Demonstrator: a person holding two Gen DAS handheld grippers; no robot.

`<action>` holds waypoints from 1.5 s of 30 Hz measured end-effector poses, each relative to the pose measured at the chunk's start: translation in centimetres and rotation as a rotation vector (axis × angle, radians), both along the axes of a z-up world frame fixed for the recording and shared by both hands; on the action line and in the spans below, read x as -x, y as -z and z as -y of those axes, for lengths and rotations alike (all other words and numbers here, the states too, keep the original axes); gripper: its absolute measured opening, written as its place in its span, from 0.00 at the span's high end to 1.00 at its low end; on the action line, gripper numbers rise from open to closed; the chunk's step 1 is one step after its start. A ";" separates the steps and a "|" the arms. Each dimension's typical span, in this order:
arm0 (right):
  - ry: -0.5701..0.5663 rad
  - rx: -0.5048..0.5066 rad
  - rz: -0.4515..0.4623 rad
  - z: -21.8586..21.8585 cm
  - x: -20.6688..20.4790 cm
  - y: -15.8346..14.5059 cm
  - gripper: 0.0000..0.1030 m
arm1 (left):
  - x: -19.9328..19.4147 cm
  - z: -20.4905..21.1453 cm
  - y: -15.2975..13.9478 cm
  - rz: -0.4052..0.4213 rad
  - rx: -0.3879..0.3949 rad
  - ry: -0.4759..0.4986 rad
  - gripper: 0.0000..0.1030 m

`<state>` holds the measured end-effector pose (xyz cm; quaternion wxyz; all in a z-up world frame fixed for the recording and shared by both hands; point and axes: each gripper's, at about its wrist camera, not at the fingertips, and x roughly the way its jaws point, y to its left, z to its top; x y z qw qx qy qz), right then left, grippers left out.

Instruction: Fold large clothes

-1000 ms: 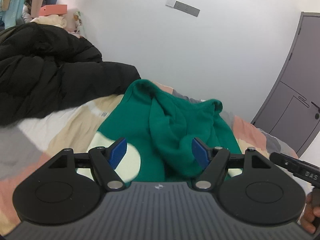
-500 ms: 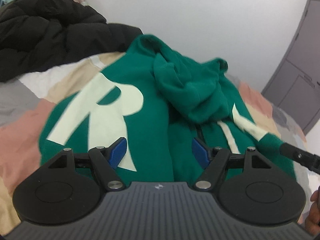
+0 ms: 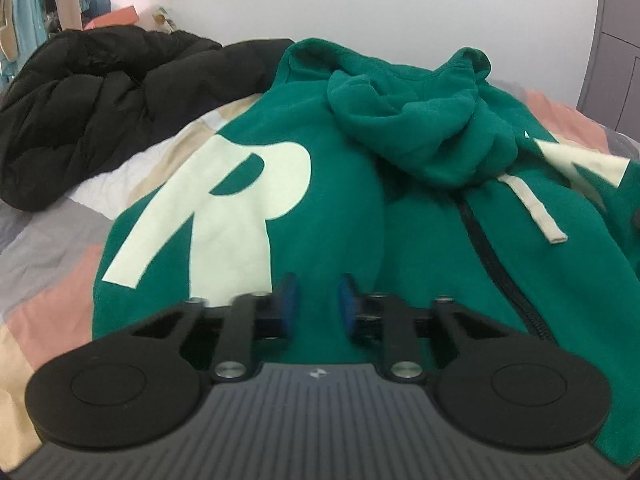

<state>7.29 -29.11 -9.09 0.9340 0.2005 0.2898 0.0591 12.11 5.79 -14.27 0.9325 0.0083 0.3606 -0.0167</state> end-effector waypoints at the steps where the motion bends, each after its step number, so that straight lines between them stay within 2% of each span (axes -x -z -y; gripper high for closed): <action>1: 0.006 0.004 0.011 0.2 0.2 -0.4 0.91 | 0.0 -0.3 -0.2 -0.002 0.001 -0.003 0.88; 3: 0.021 0.019 0.028 0.9 0.4 -1.2 0.92 | -0.1 -1.6 -1.3 0.008 0.016 -0.018 0.93; 7: 0.050 0.039 0.055 3.3 0.1 -3.4 0.93 | -0.4 -6.1 -4.2 0.041 0.073 -0.093 0.95; 11: 0.080 0.119 0.096 6.4 -1.3 -6.0 0.93 | -2.2 -12.1 -6.9 0.039 0.103 -0.183 0.96; 12: 0.091 0.141 0.109 7.3 -1.7 -6.8 0.93 | -2.9 -13.5 -7.7 0.049 0.068 -0.229 1.00; 14: 0.119 0.189 0.135 9.2 -2.8 -8.6 0.93 | -4.2 -16.0 -9.5 0.089 -0.019 -0.302 1.00; 17: 0.170 0.274 0.171 11.8 -4.7 -10.9 0.93 | -6.7 -20.9 -11.7 0.102 -0.058 -0.407 1.00; 18: 0.191 0.302 0.181 12.6 -5.5 -11.5 0.93 | -7.5 -22.4 -12.0 0.088 -0.045 -0.430 1.00; 20: 0.228 0.331 0.184 14.3 -7.3 -12.1 0.93 | -8.5 -25.2 -11.8 0.066 0.063 -0.433 1.00; 24: 0.302 0.316 0.119 17.9 -11.2 -10.5 0.93 | -8.2 -26.1 -10.1 0.075 0.210 -0.387 1.00; 29: 0.409 0.299 0.003 21.3 -13.8 -5.5 0.93 | -7.7 -22.6 -6.5 0.017 0.319 -0.251 0.99; 32: 0.458 0.273 -0.052 22.7 -14.1 -2.7 0.93 | -7.3 -21.2 -5.4 -0.005 0.400 -0.190 0.98; 34: 0.468 0.273 -0.059 22.6 -13.8 -1.5 0.93 | -6.9 -20.1 -4.8 -0.020 0.433 -0.163 0.91; 35: 0.467 0.283 -0.052 22.4 -13.7 -1.3 0.93 | -6.6 -19.7 -4.6 -0.023 0.445 -0.157 0.81; 36: 0.467 0.295 -0.043 22.2 -13.5 -1.2 0.93 | -6.3 -19.6 -4.5 -0.016 0.450 -0.163 0.65; 38: 0.469 0.302 -0.024 22.0 -13.2 -1.4 0.93 | -5.6 -19.8 -4.5 0.015 0.487 -0.172 0.46; 40: 0.476 0.288 -0.015 22.1 -12.9 -1.4 0.93 | -5.1 -19.6 -4.3 0.013 0.525 -0.164 0.46; 43: 0.492 0.272 -0.007 22.1 -12.5 -1.6 0.93 | -4.1 -18.9 -3.8 0.008 0.536 -0.170 0.44; 45: 0.507 0.256 -0.002 21.5 -11.9 -1.5 0.93 | -4.1 -18.1 -3.4 -0.015 0.496 -0.176 0.42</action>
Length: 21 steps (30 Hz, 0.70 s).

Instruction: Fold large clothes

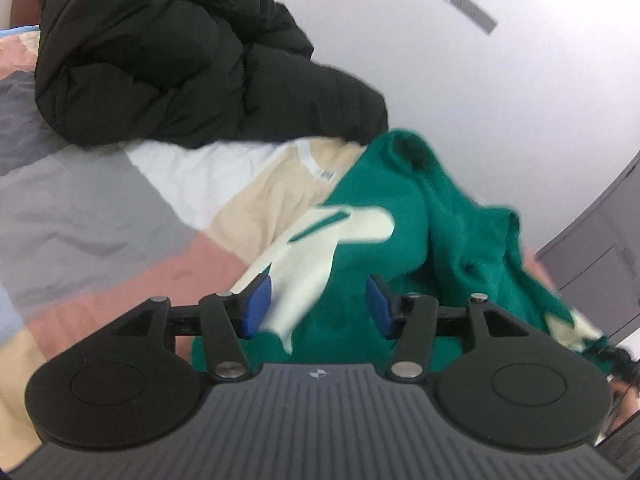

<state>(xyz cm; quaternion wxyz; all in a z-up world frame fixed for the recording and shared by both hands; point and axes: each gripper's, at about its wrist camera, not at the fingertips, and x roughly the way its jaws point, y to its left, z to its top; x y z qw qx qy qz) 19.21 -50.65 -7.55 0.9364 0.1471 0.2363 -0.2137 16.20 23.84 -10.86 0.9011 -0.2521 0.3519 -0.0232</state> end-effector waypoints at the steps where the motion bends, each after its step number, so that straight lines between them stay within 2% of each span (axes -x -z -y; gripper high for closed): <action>1: 0.006 -0.007 0.002 -0.2 0.2 0.2 0.93 | 0.0 0.3 0.2 -0.017 -0.024 -0.014 0.42; 7: 0.005 -0.002 0.003 -2.2 1.1 0.6 0.93 | -1.1 1.0 1.8 -0.096 -0.067 -0.043 0.43; 8: -0.002 0.014 0.000 -2.4 1.2 0.5 0.93 | -1.1 1.2 1.9 -0.100 -0.084 -0.043 0.48; 9: -0.007 0.024 -0.003 -2.5 1.3 0.3 0.93 | -1.1 1.3 1.9 -0.102 -0.098 -0.051 0.58; 10: -0.010 0.030 -0.007 -2.5 1.3 0.2 0.93 | -1.2 1.2 2.0 -0.106 -0.102 -0.055 0.62; 12: -0.009 0.031 -0.012 -2.2 1.5 0.0 0.93 | -1.1 1.1 1.8 -0.101 -0.115 -0.059 0.81; 13: -0.009 0.032 -0.014 -2.1 1.5 -0.2 0.93 | -1.0 1.0 1.5 -0.084 -0.126 -0.053 0.84; 16: -0.005 0.061 -0.010 -1.8 1.4 -0.9 0.93 | -0.4 -0.1 -0.3 -0.022 -0.125 -0.083 0.87; 18: -0.006 0.066 0.004 -1.3 1.3 -1.6 0.93 | -0.5 -1.0 -1.6 0.006 -0.159 -0.109 0.88; 21: -0.013 0.077 0.028 -0.4 1.0 -2.9 0.93 | -1.3 -2.7 -3.7 0.033 -0.170 -0.156 0.88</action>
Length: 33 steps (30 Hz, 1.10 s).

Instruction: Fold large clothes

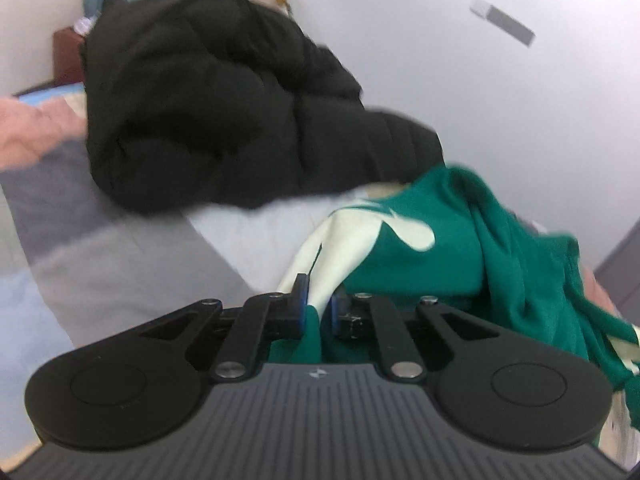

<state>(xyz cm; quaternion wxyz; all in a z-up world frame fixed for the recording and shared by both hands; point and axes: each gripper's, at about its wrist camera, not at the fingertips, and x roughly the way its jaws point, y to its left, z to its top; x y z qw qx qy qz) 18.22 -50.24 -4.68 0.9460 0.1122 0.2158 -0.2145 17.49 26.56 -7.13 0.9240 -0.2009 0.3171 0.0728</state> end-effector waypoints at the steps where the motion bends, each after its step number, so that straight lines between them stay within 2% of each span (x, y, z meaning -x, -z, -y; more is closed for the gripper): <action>1: -0.002 0.011 0.009 0.1 -0.1 -0.5 0.93 | -0.5 -0.7 -1.0 0.014 -0.017 -0.015 0.88; 3: -0.006 0.029 0.028 0.6 -0.4 -1.3 0.93 | -1.6 -2.0 -2.7 0.034 -0.050 -0.048 0.88; 6: 0.002 0.038 0.035 1.3 -0.9 -1.7 0.93 | -4.2 -3.8 -4.3 0.046 -0.142 -0.106 0.88; 8: 0.014 0.056 0.018 1.6 -1.3 -1.1 0.93 | -6.4 -4.4 -3.6 0.014 -0.207 -0.140 0.88; 11: 0.039 0.089 -0.047 1.9 -1.9 1.0 0.93 | -9.0 -4.6 -0.2 -0.075 -0.293 -0.156 0.88; 13: 0.059 0.092 -0.087 2.4 -1.9 2.8 0.93 | -9.6 -5.0 2.2 -0.108 -0.285 -0.157 0.88; 16: 0.069 0.085 -0.117 2.9 -1.9 4.7 0.93 | -9.8 -6.0 4.6 -0.132 -0.213 -0.154 0.88; 20: 0.076 0.043 -0.128 3.3 -1.6 6.0 0.92 | -9.4 -5.8 4.9 -0.118 -0.225 -0.122 0.87; 22: 0.073 0.041 -0.118 3.1 -1.3 6.0 0.91 | -8.9 -5.8 4.4 -0.118 -0.195 -0.114 0.78; 23: 0.069 0.039 -0.108 3.0 -1.1 5.8 0.91 | -8.4 -5.8 4.0 -0.114 -0.171 -0.117 0.62; 24: 0.068 0.036 -0.104 3.0 -1.0 5.5 0.90 | -8.0 -5.9 3.7 -0.107 -0.150 -0.126 0.39; 25: 0.069 0.036 -0.104 2.9 -0.8 5.3 0.89 | -7.6 -5.9 3.1 -0.093 -0.140 -0.142 0.33; 26: 0.070 0.038 -0.104 2.6 -0.7 5.0 0.78 | -6.9 -5.6 2.5 -0.070 -0.145 -0.163 0.32; 27: 0.069 0.040 -0.098 2.2 -0.4 4.6 0.58 | -6.4 -5.1 1.8 -0.048 -0.152 -0.168 0.32; 29: 0.056 0.040 -0.057 1.5 0.5 3.7 0.39 | -5.2 -3.5 0.6 -0.025 -0.147 -0.144 0.31; 33: 0.019 0.072 0.014 -0.8 2.3 1.0 0.40 | -2.6 0.4 -1.8 0.042 -0.113 -0.066 0.32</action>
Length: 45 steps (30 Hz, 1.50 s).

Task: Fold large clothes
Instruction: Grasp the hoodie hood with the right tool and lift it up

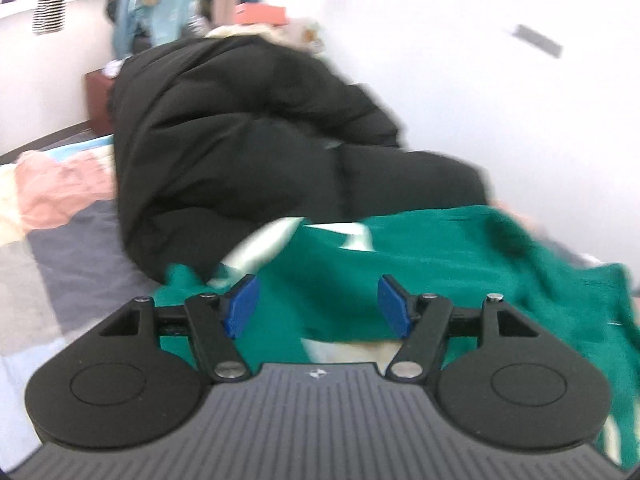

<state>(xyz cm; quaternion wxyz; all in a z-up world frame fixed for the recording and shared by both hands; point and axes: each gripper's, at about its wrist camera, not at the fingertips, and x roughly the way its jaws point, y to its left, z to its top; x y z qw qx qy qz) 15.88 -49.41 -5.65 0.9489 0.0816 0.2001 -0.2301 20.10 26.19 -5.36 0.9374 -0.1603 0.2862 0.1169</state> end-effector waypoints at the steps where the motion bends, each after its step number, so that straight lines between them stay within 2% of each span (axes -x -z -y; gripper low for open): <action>1: -0.020 0.008 0.017 -0.8 0.4 -0.8 0.40 | 0.6 1.1 -0.4 0.017 0.028 0.031 0.32; 3: -0.069 0.022 0.045 -2.8 0.9 -2.4 0.40 | 1.4 3.8 -1.1 0.036 0.089 0.127 0.32; 5: -0.144 0.032 0.058 -5.5 1.2 -4.0 0.40 | 1.8 6.6 -1.4 0.037 0.105 0.185 0.32; 9: -0.327 0.040 0.059 -12.2 1.5 -5.4 0.40 | 2.0 11.0 0.2 0.027 0.184 0.302 0.32; 12: -0.485 0.024 0.009 -17.6 1.0 -4.7 0.39 | 1.4 12.9 2.8 -0.028 0.172 0.338 0.33; 15: -0.641 -0.009 -0.064 -23.0 0.1 -2.7 0.39 | 0.6 13.0 5.0 -0.090 0.134 0.344 0.33; 18: -0.747 -0.016 -0.132 -27.7 -1.2 -0.3 0.39 | 0.4 12.1 6.1 -0.099 0.121 0.330 0.33; 20: -0.783 -0.039 -0.162 -30.0 -2.3 1.1 0.38 | -0.1 11.3 6.7 -0.100 0.124 0.316 0.33; 23: -0.810 -0.110 -0.196 -32.5 -3.7 2.7 0.22 | -1.0 10.8 7.4 -0.090 0.101 0.299 0.33; 24: -0.816 -0.124 -0.212 -33.1 -4.2 3.3 0.20 | -1.3 10.6 7.6 -0.088 0.106 0.295 0.33; 28: -0.873 -0.029 -0.373 -35.8 -5.8 5.4 0.19 | -2.1 9.8 7.8 -0.076 0.146 0.283 0.33; 31: -0.892 0.054 -0.381 -36.9 -5.9 6.6 0.18 | -2.6 9.3 7.8 -0.065 0.160 0.269 0.33; 34: -0.870 0.042 -0.356 -37.0 -6.1 7.0 0.18 | -2.6 9.0 7.8 -0.059 0.176 0.256 0.33; 37: -0.862 0.045 -0.343 -37.2 -6.3 6.8 0.32 | -2.3 8.8 7.7 -0.053 0.186 0.246 0.33; 39: -0.861 0.059 -0.332 -37.2 -6.4 6.2 0.56 | -2.1 8.6 7.6 -0.047 0.191 0.236 0.33; 41: -0.855 0.069 -0.331 -37.3 -7.2 5.2 0.64 | -1.9 8.3 7.6 -0.048 0.199 0.225 0.33; 45: -0.838 0.119 -0.282 -37.0 -10.4 1.9 0.67 | -1.9 8.0 7.7 -0.043 0.213 0.208 0.33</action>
